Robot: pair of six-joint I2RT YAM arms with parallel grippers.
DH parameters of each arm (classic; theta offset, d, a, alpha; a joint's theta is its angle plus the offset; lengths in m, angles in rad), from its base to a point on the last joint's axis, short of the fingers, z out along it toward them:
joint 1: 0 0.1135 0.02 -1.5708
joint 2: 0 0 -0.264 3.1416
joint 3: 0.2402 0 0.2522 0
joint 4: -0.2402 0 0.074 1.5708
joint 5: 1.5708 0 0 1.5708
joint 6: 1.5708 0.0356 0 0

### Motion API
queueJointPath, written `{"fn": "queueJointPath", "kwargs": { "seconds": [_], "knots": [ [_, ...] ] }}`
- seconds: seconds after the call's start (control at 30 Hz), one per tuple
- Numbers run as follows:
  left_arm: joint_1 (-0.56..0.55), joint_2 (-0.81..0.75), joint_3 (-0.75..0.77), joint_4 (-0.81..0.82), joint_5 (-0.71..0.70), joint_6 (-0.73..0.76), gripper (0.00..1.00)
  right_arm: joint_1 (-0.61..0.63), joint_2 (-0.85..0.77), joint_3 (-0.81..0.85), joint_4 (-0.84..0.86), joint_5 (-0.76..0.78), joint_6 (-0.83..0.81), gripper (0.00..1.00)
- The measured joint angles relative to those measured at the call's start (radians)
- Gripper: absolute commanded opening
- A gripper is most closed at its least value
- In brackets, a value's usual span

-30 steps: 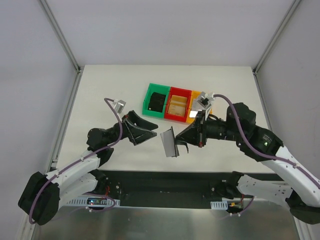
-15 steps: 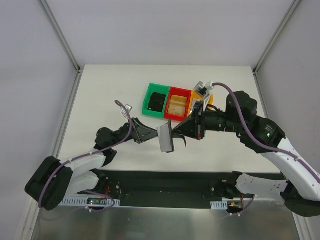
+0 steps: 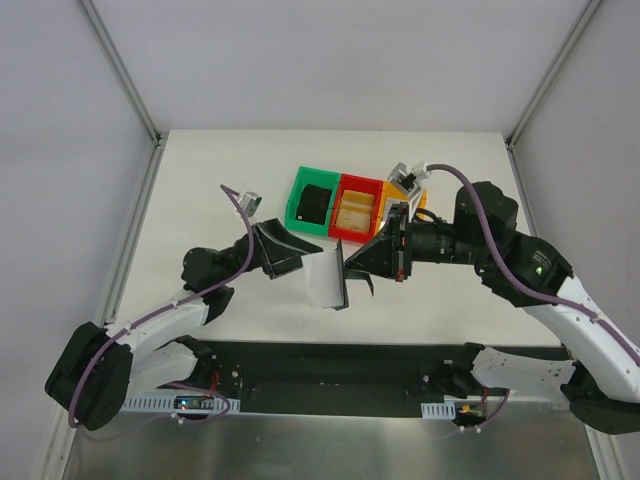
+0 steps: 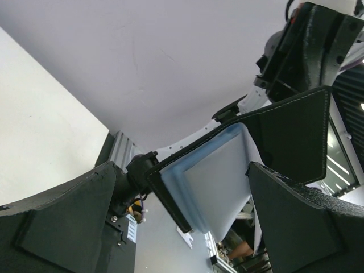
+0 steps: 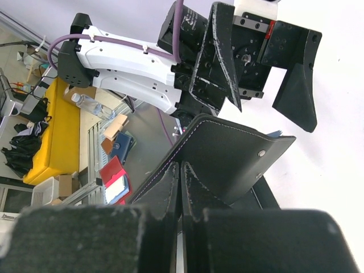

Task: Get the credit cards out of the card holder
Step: Open the card holder, then place the card holder at the center of the board.

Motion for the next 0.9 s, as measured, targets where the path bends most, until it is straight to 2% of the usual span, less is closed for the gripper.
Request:
{"fn": "queueJointPath", "kwargs": {
  "seconds": [0.27, 0.37, 0.5, 0.6, 0.7, 0.9],
  "knots": [
    [-0.006, -0.008, 0.069, 0.002, 0.043, -0.013, 0.99, 0.000, -0.003, -0.002, 0.029, -0.027, 0.019, 0.00],
    [-0.042, 0.019, 0.112, 0.005, 0.066, -0.013, 0.97, 0.000, -0.007, -0.013, 0.046, -0.039, 0.027, 0.00],
    [-0.092, 0.069, 0.164, 0.005, 0.106, -0.012, 0.84, 0.000, -0.008, -0.024, 0.059, -0.047, 0.040, 0.00],
    [-0.113, 0.095, 0.186, 0.005, 0.134, -0.008, 0.65, 0.000, -0.009, -0.030, 0.063, -0.050, 0.044, 0.00],
    [-0.114, 0.098, 0.187, 0.005, 0.148, -0.006, 0.51, 0.000, -0.013, -0.033, 0.067, -0.051, 0.045, 0.00],
    [-0.117, 0.098, 0.187, 0.006, 0.166, -0.004, 0.36, -0.002, -0.031, -0.036, 0.067, -0.051, 0.045, 0.00]
  ]
}}
